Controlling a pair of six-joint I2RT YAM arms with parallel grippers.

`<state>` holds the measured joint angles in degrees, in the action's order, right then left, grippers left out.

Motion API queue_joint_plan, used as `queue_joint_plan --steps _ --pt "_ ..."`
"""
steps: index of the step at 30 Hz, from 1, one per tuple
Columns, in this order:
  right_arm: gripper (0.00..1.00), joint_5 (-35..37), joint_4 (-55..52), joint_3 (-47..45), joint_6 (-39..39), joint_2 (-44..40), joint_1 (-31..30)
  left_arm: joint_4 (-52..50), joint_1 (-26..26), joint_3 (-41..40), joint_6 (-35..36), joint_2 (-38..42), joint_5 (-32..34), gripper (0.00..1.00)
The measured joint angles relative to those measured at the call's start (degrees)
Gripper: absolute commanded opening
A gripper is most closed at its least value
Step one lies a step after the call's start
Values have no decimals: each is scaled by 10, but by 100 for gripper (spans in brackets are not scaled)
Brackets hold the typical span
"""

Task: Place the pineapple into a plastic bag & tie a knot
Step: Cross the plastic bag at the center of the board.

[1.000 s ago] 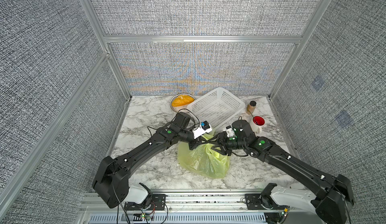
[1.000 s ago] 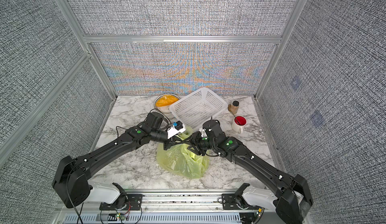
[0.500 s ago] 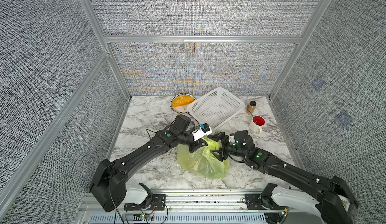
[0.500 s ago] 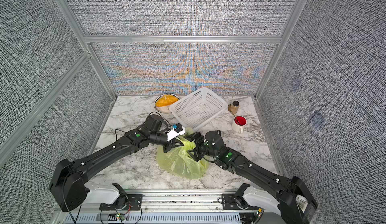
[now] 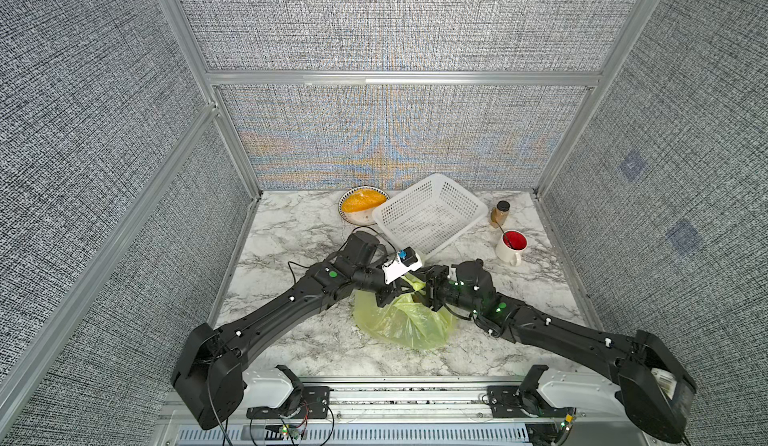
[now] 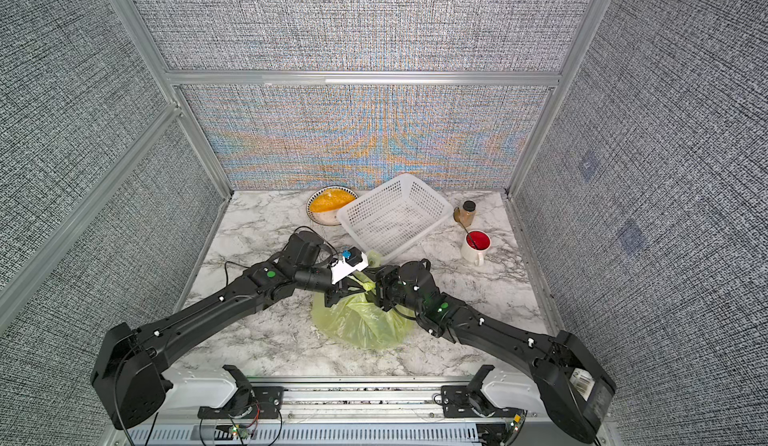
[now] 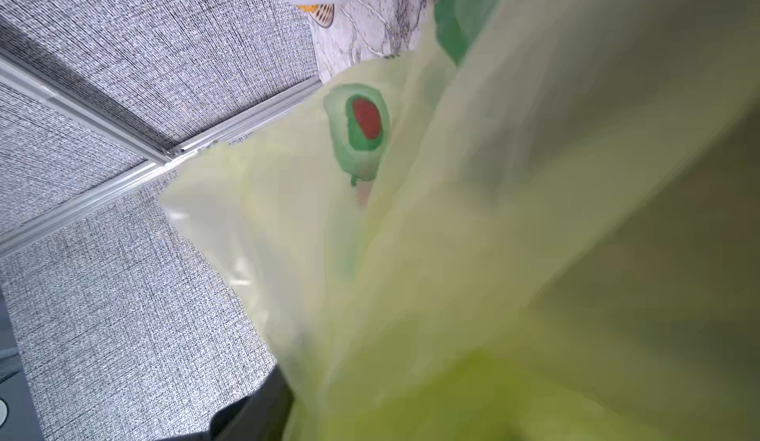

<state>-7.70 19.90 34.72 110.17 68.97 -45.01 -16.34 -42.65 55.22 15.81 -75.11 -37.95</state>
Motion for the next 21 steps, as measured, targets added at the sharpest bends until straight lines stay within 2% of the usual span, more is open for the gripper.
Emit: queue_joint_plan --steps 3,8,14,19,21 --pt "20 5 0 0 0 -1 0 4 0 -16 -11 12 6 1" --pt "3 0 0 1 -6 9 0 9 -1 -30 -26 26 18 14" --pt "0 -3 -5 1 -11 10 3 -1 -3 -11 -29 51 14 38" --pt "0 -6 -30 10 -29 10 12 -42 -3 37 -20 93 20 48" --pt "0 -13 -45 17 -40 9 17 -47 -3 56 -17 117 42 58"
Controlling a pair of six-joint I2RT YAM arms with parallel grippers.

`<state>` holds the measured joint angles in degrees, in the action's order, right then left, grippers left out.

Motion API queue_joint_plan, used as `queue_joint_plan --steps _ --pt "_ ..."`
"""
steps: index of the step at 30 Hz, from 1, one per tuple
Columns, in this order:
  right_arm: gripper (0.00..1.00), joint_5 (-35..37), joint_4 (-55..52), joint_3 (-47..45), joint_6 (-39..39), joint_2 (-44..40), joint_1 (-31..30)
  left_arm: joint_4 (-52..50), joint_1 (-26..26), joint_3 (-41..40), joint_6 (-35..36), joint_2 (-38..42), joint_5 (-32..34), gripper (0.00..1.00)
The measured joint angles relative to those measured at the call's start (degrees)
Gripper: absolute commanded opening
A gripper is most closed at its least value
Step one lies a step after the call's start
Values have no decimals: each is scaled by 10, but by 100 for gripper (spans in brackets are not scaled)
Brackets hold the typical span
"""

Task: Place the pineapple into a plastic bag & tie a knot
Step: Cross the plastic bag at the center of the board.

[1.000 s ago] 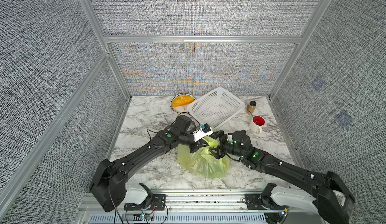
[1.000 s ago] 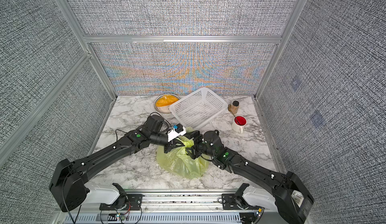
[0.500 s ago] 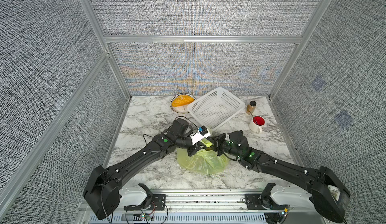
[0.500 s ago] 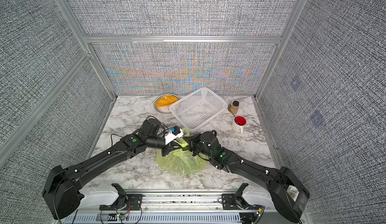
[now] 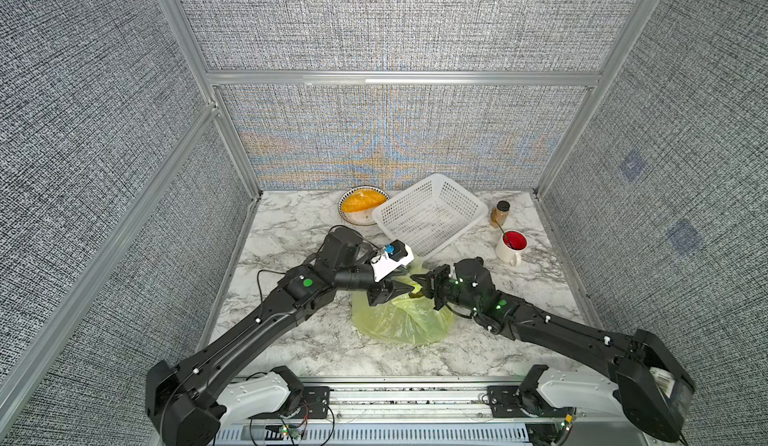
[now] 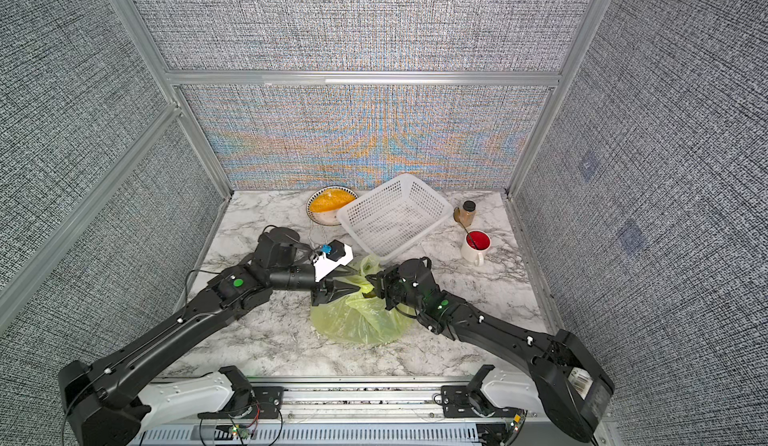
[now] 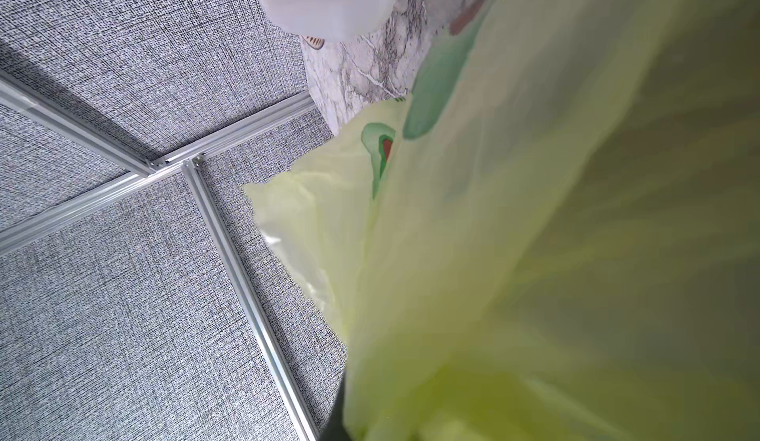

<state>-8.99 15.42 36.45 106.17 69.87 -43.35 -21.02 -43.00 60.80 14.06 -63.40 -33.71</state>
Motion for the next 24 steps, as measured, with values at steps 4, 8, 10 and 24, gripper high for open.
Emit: queue_joint_plan --steps 4,8,10,24 --pt "0 -6 -39 23 -33 0 11 13 11 0 -11 7 73 57" --pt "0 -21 -84 56 -83 5 22 -10 39 20 -23 -82 139 51" --pt "0 -28 -103 69 -109 7 28 -37 45 28 -23 -122 148 51" --pt "0 -170 -239 254 -374 114 76 -91 27 -16 -43 -202 -45 46"
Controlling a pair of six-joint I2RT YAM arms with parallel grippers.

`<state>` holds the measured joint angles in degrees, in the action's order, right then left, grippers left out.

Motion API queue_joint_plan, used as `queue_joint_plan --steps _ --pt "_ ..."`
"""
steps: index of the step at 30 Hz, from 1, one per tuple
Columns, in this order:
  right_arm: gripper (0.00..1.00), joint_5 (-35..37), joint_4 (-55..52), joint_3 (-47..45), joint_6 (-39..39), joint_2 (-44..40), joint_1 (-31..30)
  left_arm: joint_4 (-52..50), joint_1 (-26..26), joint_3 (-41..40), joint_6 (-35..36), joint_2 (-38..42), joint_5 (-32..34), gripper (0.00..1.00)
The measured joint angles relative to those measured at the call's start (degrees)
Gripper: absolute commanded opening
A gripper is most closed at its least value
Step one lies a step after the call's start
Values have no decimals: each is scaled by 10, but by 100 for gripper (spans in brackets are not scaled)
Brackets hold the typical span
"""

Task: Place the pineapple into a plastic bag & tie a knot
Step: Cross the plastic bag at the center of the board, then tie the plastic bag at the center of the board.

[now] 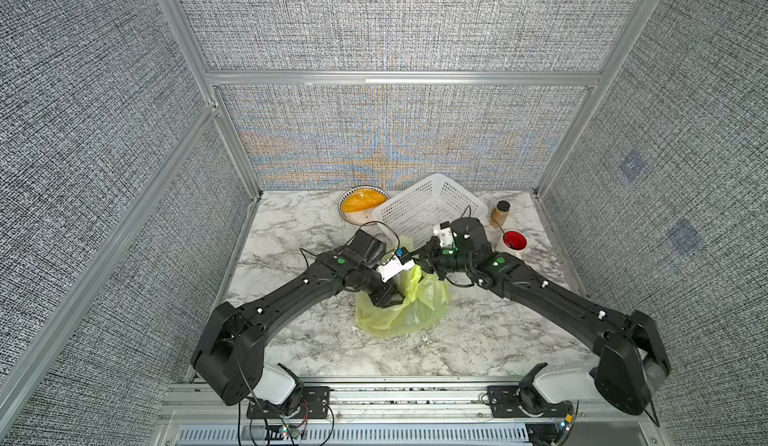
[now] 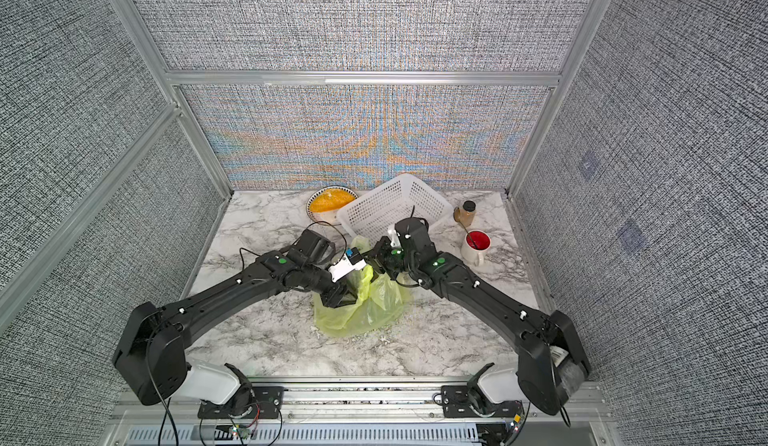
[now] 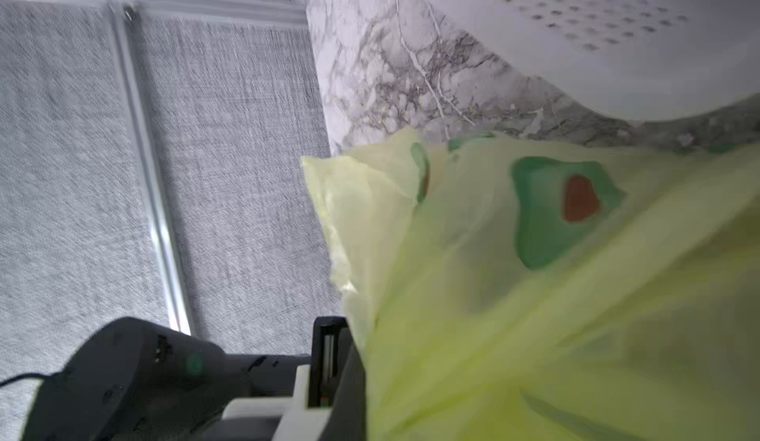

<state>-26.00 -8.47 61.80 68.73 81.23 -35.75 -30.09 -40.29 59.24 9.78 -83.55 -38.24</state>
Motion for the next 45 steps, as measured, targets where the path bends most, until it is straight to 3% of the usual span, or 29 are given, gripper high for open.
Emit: queue_joint_plan --steps 6,11,16,20,25,32,40,45 --pt "0 -94 -71 42 -143 25 22 93 -41 -58 -75 15 -69 45" --pt "0 -144 -144 49 -255 33 62 222 -64 -115 -162 41 -77 40" --pt "0 -165 -210 75 -341 61 74 260 -64 -116 -160 144 -9 33" --pt "0 -178 -237 96 -386 75 74 240 -37 -80 -93 194 79 46" --pt "0 -194 -242 99 -403 81 72 165 43 -33 8 163 113 51" --pt "7 -211 -202 74 -381 72 56 47 63 37 157 86 67 56" --pt "22 -219 -115 44 -312 70 36 5 63 50 217 43 18 53" --pt "26 -222 -63 31 -270 74 25 9 63 15 216 93 23 54"
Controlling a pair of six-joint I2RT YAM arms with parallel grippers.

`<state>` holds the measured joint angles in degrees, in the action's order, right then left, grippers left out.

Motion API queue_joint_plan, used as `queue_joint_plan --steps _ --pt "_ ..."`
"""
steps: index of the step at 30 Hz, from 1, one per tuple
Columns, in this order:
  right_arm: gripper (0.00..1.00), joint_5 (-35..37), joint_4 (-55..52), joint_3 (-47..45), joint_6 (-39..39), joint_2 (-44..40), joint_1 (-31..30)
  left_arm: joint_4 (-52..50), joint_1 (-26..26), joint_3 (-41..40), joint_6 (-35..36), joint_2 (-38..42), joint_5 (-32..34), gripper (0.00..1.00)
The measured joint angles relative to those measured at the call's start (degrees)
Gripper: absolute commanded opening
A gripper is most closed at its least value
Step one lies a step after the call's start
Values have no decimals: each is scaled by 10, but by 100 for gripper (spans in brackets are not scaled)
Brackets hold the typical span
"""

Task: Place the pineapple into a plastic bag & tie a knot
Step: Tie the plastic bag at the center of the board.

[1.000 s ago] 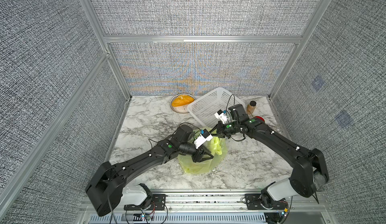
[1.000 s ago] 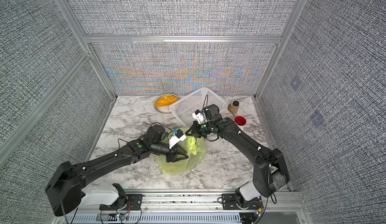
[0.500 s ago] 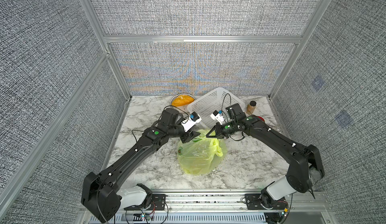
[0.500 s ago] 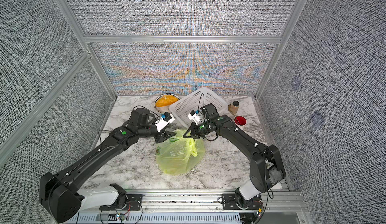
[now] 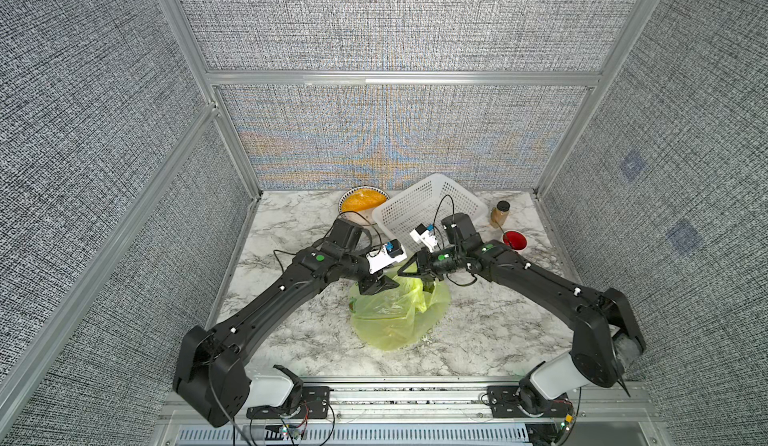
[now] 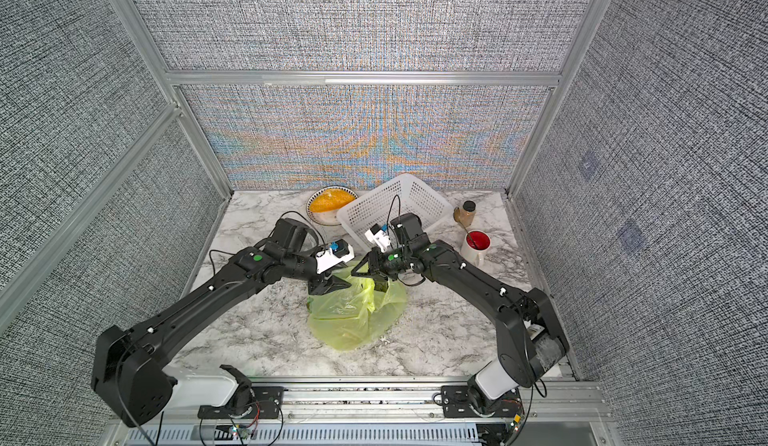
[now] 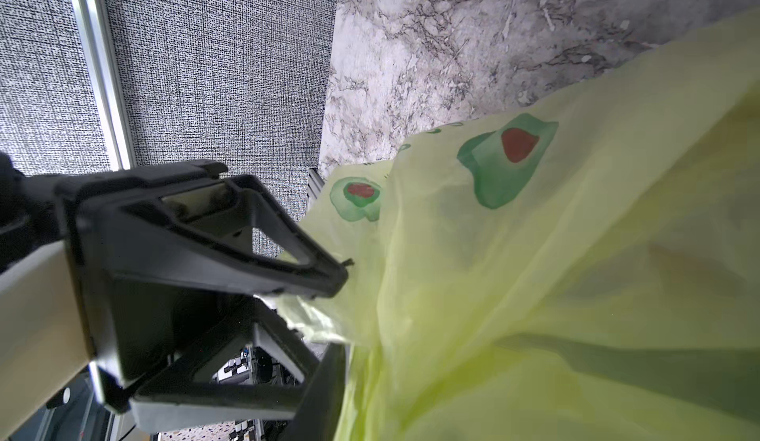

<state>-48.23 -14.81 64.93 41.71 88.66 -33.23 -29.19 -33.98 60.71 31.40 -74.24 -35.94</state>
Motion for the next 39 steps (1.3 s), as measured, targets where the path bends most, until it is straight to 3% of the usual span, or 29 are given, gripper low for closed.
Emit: queue_joint_plan --steps 7,11,14,20,30,32,35,39 --pt "27 -2 50 -12 41 3 -13 30 0 -27 -21 92 45 53" --pt "26 -2 64 -21 49 -1 -14 47 0 -47 -31 108 59 37" --pt "26 -2 67 -23 55 -5 -15 41 0 -55 -33 101 60 32" --pt "26 -2 70 -30 61 -9 -18 45 0 -55 -29 66 63 43" --pt "26 -2 71 -30 61 -9 -24 52 0 -48 -12 19 72 47" --pt "26 -2 71 -28 61 -9 -24 42 0 -48 -4 10 63 43" --pt "27 -2 71 -27 61 -9 -24 28 0 -48 2 0 46 25" --pt "35 -2 71 -27 64 -8 -24 12 0 -53 10 3 26 11"
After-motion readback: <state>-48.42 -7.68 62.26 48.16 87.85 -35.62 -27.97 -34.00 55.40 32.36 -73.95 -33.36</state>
